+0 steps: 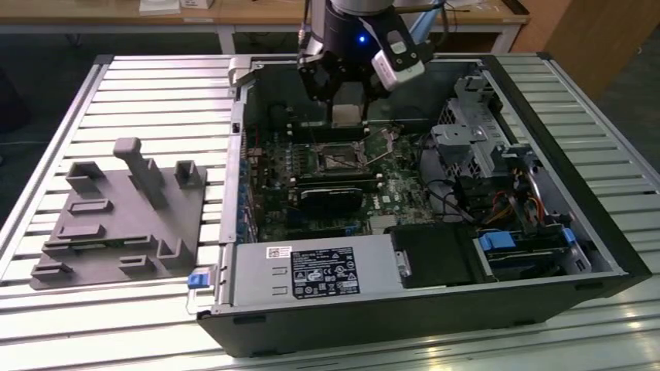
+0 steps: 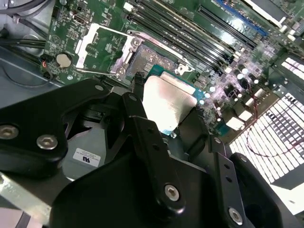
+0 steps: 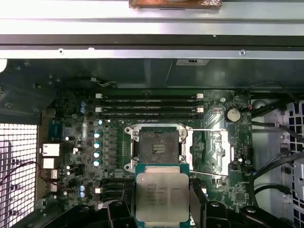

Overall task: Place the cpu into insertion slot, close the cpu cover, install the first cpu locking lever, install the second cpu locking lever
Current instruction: 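Place the cpu into insertion slot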

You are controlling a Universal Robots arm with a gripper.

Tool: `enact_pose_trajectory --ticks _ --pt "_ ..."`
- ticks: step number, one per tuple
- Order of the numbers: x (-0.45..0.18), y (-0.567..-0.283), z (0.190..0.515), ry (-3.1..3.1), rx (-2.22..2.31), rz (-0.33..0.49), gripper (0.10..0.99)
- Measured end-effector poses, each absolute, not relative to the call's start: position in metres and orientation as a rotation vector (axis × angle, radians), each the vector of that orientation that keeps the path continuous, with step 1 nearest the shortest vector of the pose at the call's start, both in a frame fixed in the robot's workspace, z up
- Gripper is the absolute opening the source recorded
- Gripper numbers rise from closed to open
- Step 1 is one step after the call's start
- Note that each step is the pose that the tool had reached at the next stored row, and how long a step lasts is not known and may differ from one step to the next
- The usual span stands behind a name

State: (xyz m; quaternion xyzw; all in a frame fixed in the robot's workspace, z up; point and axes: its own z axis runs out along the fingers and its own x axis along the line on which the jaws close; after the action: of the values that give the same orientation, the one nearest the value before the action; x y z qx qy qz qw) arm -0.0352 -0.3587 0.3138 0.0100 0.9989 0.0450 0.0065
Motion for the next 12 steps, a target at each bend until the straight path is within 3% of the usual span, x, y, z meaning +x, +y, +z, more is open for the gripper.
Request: enact_pose_trajectory --ticks 12 --pt "-0.035 -0.355 0.296 3.123 0.031 0.139 0.541"
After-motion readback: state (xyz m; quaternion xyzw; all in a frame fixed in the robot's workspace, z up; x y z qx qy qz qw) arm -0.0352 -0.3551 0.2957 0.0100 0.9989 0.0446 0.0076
